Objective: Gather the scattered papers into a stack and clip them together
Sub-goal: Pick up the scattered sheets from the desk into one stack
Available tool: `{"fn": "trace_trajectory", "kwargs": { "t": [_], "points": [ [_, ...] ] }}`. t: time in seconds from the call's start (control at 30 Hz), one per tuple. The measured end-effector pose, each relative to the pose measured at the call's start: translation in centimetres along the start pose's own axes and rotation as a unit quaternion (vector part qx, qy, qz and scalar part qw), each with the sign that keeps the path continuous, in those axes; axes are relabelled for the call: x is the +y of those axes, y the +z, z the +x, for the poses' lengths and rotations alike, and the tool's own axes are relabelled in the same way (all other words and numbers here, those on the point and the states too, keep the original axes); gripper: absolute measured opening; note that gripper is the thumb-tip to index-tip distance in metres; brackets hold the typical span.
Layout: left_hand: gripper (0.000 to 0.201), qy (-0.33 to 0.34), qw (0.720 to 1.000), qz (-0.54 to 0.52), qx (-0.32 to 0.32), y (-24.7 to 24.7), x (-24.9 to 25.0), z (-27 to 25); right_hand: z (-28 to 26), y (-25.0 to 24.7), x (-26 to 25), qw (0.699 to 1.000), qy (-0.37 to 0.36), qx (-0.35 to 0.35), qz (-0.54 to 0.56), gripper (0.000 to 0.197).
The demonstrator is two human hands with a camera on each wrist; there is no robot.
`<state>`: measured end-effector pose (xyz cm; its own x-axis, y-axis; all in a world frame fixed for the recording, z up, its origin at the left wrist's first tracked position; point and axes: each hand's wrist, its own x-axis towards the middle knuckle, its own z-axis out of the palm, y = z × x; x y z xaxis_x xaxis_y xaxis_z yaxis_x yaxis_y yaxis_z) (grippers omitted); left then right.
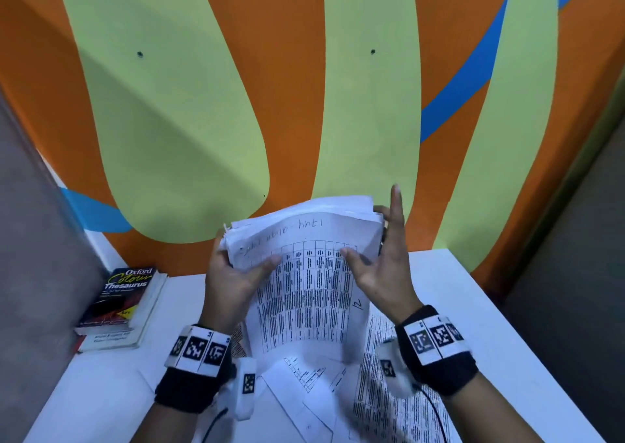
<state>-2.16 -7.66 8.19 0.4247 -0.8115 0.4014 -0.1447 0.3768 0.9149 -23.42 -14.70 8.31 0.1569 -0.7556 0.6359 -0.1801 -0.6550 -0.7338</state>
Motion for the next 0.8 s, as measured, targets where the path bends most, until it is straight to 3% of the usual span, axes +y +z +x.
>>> {"fn": "trace_trajectory", "kwargs": {
  "t": [0.1,0.17,0.27,0.33,0.4,0.47,0.57,0.63,0.7,0.8],
  "points": [
    [0.06,-0.006,1.0,0.007,-0.007,-0.2,-0.5,-0.6,1.6,-0.9,-0.4,0.987,-0.048,-0.059,-0.144,0.097],
    [0.06,-0.01,1.0,0.01,-0.01,-0.4,-0.8,-0.8,2.1,-1.3,-0.8,0.985,-0.04,-0.074,-0.151,0.083],
    [0.065,-0.022,1.0,0.005,-0.019,-0.9,-1.4,-0.8,1.6,-1.5,-0.8,0.996,0.022,-0.02,-0.081,0.067],
    [0.07,-0.043,0.999,0.011,-0.015,-1.0,-2.2,-1.1,0.6,-1.3,0.0,0.994,0.099,0.004,0.04,0.072],
    [0.051,-0.069,0.997,0.029,0.007,-0.9,-2.9,-1.4,-0.7,-0.7,1.2,0.974,0.167,-0.004,0.155,0.074],
    [0.022,-0.075,0.995,0.052,0.033,-0.5,-2.8,-1.6,-1.8,0.1,1.8,0.972,0.188,-0.038,0.134,0.054],
    [0.014,-0.053,0.995,0.056,0.058,0.2,-1.5,-1.4,-1.7,1.1,1.3,0.983,0.153,-0.042,0.088,0.03],
    [0.015,-0.043,0.996,0.044,0.071,0.1,-0.5,-0.9,-0.6,0.9,0.5,0.985,0.129,-0.022,0.115,0.033],
    [0.031,-0.015,0.998,0.026,0.056,-0.5,-0.4,-0.4,0.0,0.5,0.4,0.983,0.128,-0.022,0.13,0.048],
    [0.048,-0.026,0.999,0.024,0.032,-1.2,-1.7,-0.6,-0.9,0.3,1.7,0.977,0.179,-0.071,0.092,0.067]
  ]
}}
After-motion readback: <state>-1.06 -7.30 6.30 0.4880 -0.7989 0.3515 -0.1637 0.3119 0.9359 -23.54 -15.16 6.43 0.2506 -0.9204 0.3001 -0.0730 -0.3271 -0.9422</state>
